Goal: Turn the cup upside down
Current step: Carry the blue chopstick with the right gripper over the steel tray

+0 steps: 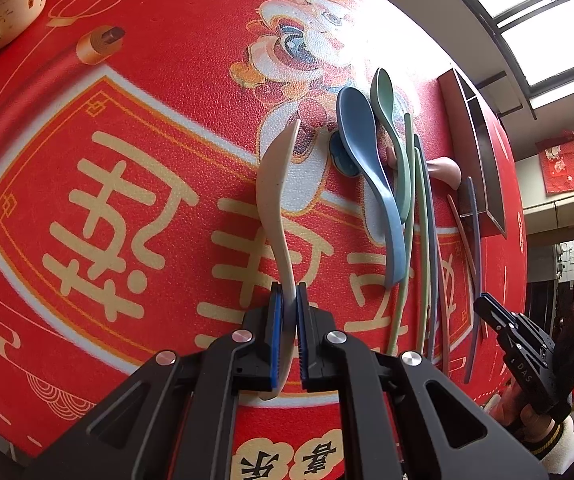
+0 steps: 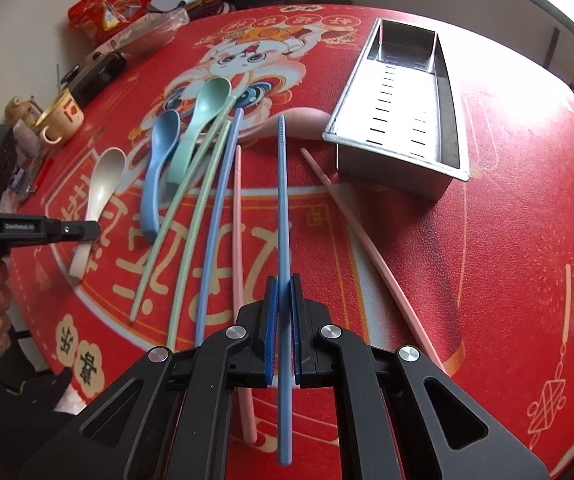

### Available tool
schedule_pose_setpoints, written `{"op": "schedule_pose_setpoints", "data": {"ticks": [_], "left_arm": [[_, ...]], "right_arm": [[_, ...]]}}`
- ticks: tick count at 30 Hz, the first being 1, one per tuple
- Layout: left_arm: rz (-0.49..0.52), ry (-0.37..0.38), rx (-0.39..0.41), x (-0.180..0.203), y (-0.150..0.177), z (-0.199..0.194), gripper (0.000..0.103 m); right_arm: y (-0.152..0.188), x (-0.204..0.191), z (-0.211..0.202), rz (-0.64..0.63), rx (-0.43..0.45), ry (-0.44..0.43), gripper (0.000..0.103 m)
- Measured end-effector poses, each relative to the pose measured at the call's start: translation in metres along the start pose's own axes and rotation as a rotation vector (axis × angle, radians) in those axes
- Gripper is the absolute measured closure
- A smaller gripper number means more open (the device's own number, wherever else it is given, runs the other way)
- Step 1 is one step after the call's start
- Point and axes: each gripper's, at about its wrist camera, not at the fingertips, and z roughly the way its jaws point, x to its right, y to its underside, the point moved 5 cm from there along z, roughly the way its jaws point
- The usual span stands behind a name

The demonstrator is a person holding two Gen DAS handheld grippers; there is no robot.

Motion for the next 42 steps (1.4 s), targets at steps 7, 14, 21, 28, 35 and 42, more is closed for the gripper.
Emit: {"op": "schedule_pose_setpoints", "data": {"ticks": [7, 14, 21, 28, 35, 42], "left_arm": [[-0.032, 0.011, 0.018, -0.002, 0.001, -0.002, 0.097], [-0.084, -0.010, 0.075, -0.011, -0.010, -0.020, 0.097], [-0.133, -0.009, 0.136, -0.011, -0.025, -0.042, 0.097], [-0.169, 0.000, 0.177, -0.010, -0.035, -0.055, 0.097], [-0.176, 0.013, 0.182, -0.005, -0.038, -0.055, 0.097], [-0.175, 0.027, 0.179, 0.002, -0.036, -0.051, 0.097]], "right_arm": [[-0.037, 0.027, -0.022, 0.129, 0.080, -0.032, 0.097], [-0.096, 0.077, -0.023, 0.263, 0.137, -0.027, 0.097], [-0.146, 0.108, 0.017, 0.363, 0.124, 0.009, 0.097], [-0.163, 0.113, 0.060, 0.414, 0.072, 0.031, 0.097], [-0.161, 0.109, 0.078, 0.435, 0.035, 0.003, 0.097], [-0.158, 0.104, 0.086, 0.459, 0.000, -0.018, 0.097]]}}
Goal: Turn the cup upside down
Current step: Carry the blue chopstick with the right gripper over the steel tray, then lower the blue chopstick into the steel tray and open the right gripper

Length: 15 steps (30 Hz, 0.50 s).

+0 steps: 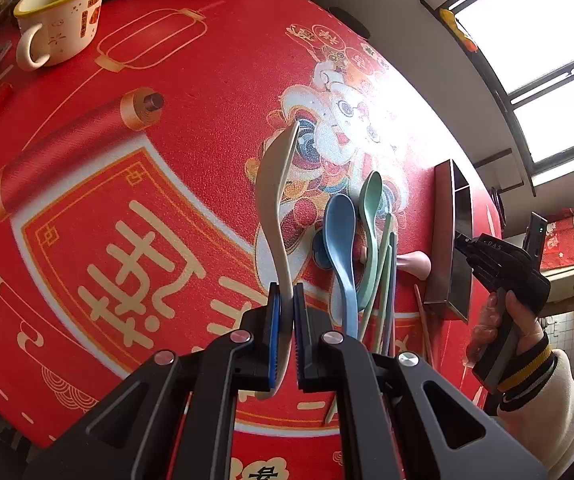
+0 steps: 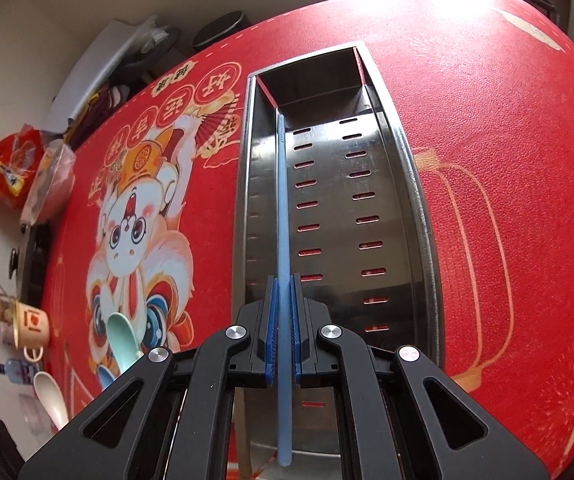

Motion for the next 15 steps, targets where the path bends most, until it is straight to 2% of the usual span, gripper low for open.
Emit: {"op": "schedule_pose_setpoints", "data": {"ticks": [7, 12, 15], "left_arm": [[0.016, 0.024, 0.003, 0.010, -0.001, -0.003, 0.097], [0.045, 0.058, -0.004, 0.029, -0.004, 0.000, 0.097], [0.077, 0.088, -0.015, 0.047, -0.005, 0.003, 0.097]], "right_arm": [[0.005, 0.001, -0.001, 0.021, -0.027, -0.022, 0.096], [0.009, 0.001, -0.028, -0.010, 0.022, -0.025, 0.095], [0.017, 0.003, -0.052, -0.062, 0.072, 0.014, 0.095]]}}
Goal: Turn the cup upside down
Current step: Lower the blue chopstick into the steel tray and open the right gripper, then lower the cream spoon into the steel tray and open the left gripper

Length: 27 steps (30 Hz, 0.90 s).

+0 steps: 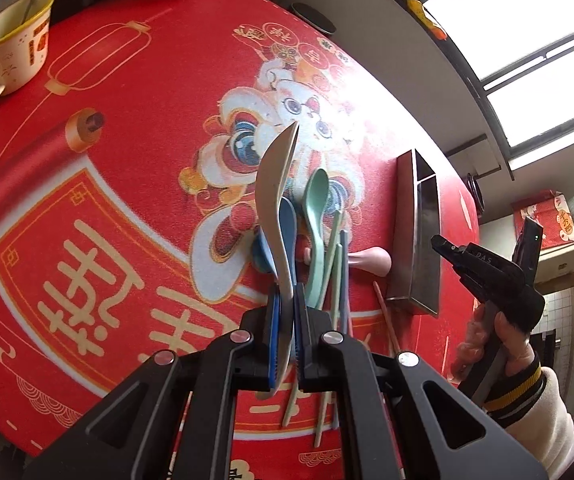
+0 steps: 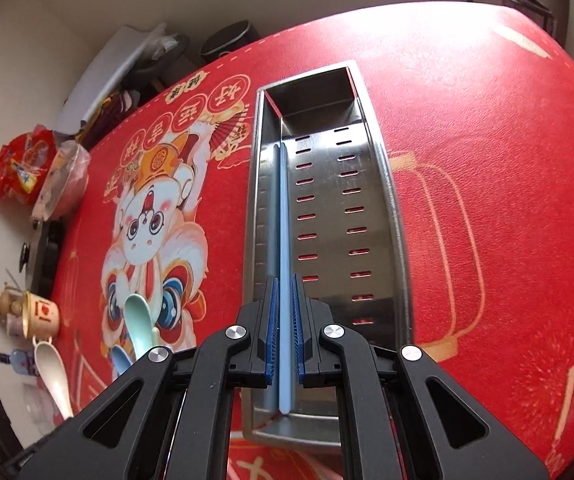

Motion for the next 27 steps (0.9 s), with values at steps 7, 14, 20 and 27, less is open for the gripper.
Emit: {"op": "schedule_pose_setpoints", "data": {"ticks": [7, 14, 20, 27], "left_arm": [[0.082, 0.070, -0.047, 0.050, 0.000, 0.021, 0.097], [0.167, 0.107, -0.108, 0.105, 0.008, 0.054, 0.097], [0.224, 0.134, -0.161, 0.148, 0.014, 0.087, 0.097], [0.238, 0.152, -0.207, 0.186, 0.012, 0.131, 0.097]], "right_arm": [[0.026, 0.018, -0.042, -0.068, 0.078, 0.042, 0.070], [0.042, 0.045, -0.062, -0.080, 0.105, 0.047, 0.045], [0.043, 0.068, -0.072, -0.059, 0.114, 0.060, 0.016], [0.043, 0.091, -0.073, -0.070, 0.092, 0.096, 0.016]]}}
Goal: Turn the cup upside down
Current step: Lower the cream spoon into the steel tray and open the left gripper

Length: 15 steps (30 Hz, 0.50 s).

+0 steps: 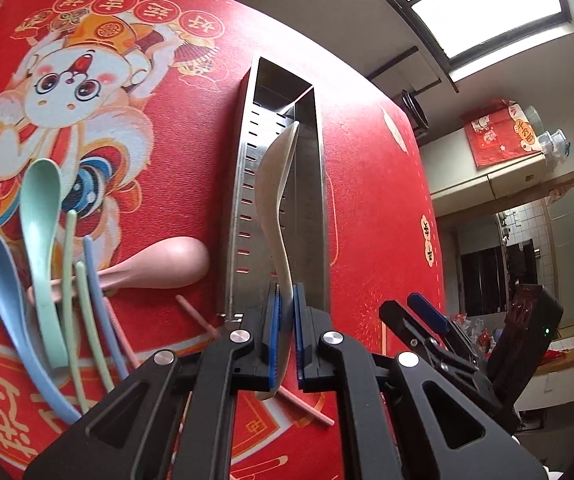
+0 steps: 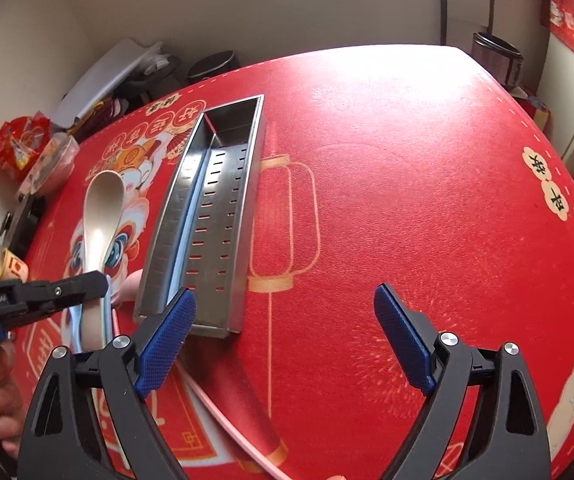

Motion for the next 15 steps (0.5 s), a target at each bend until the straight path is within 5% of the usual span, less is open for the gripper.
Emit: {"op": "schedule_pose_setpoints", "data": {"ticks": [15], "left_arm": [[0.018, -0.080, -0.084, 0.021, -0.030, 0.085, 0.097]], "right_arm": [[-0.003, 0.051, 0.000, 0.043, -0.013, 0.009, 0.016]]}}
